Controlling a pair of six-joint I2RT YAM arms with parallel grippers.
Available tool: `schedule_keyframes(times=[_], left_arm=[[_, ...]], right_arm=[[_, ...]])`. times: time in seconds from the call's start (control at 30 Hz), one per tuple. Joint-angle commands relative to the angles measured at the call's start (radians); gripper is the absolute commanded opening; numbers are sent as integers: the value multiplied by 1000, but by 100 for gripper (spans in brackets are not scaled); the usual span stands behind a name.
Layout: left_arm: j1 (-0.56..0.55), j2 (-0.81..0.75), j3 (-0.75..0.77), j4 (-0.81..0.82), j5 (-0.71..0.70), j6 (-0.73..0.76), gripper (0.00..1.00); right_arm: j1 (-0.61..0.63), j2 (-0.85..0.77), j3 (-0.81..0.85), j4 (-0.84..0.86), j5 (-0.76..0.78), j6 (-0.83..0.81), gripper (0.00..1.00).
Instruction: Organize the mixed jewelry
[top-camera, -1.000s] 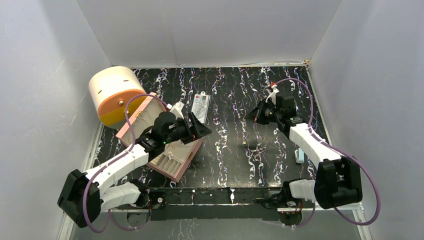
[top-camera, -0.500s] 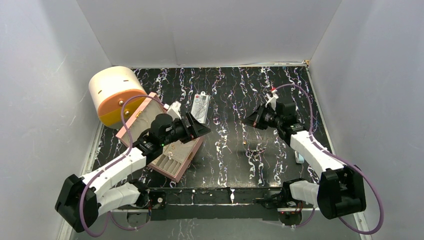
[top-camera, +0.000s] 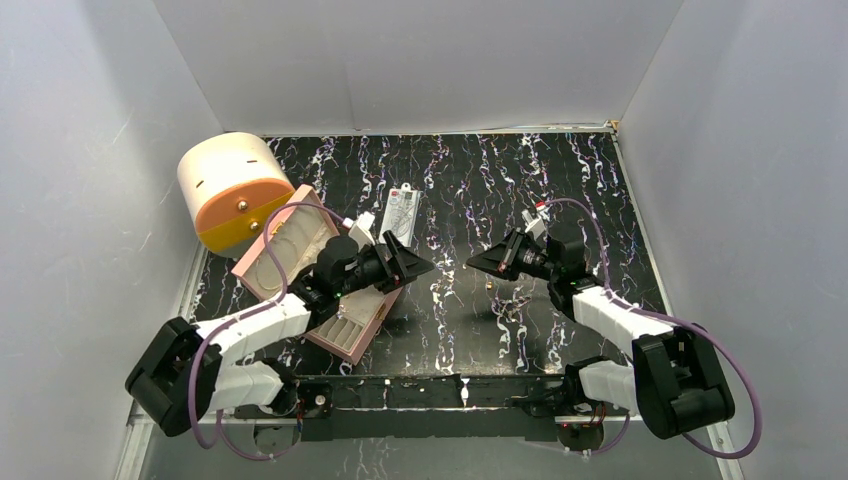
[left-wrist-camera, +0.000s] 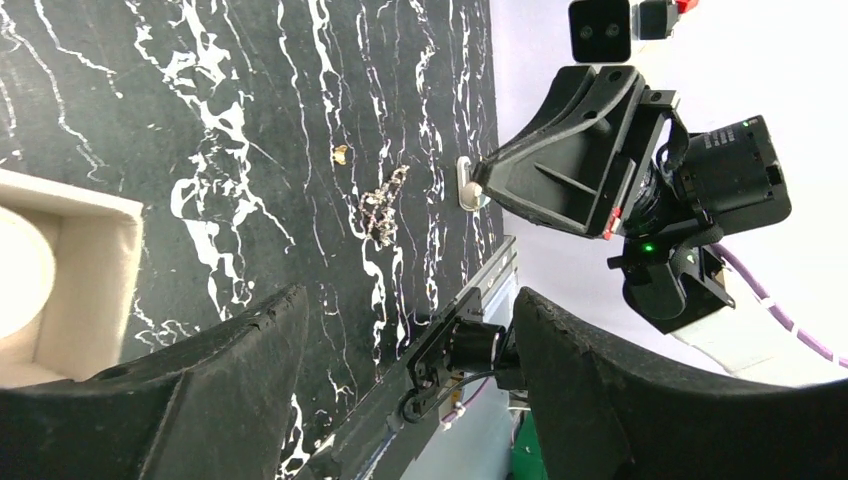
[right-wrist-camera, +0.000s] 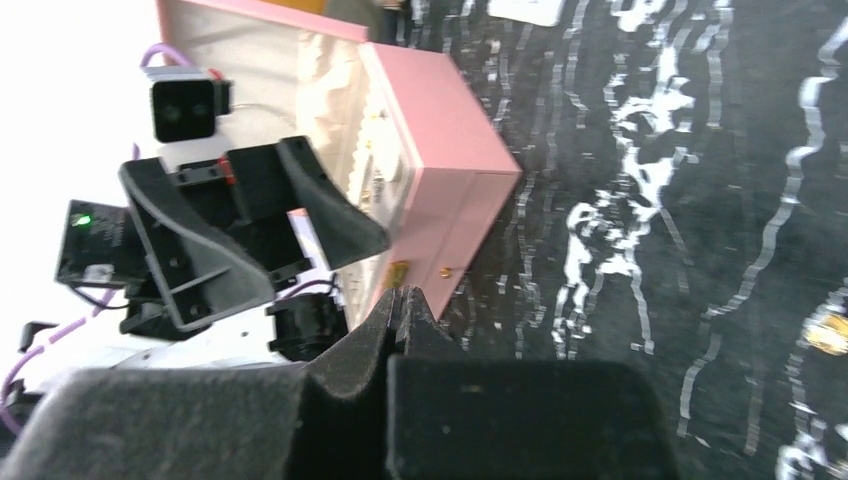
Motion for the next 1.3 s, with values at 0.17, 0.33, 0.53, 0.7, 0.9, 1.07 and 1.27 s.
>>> schedule_keyframes(times=[0.17,0.33,0.53,0.7,0.9,1.07,1.27], left_arm=[[-28,94,39,212,58,42,72],[-34,119,28,344,93,38,71],[-37,127,17,440,124,-12,68],[-40,131,11,446,125,-30,68],[-41,133,11,451,135,-37,54],[-41,130,6,453,132,-50,42],[-41,117,8,453,116,-63,31]], right_arm=[[61,30,-9,378,-68,266,0],[84,59,-6,439,-74,352,0],[123,95,-4,512,-61,408,0],[155,124,11,552,-54,435,0],[177,162,2,621,-59,477,0],[182,167,-7,645,-49,493,0],[184,172,-11,654,-47,497,0]])
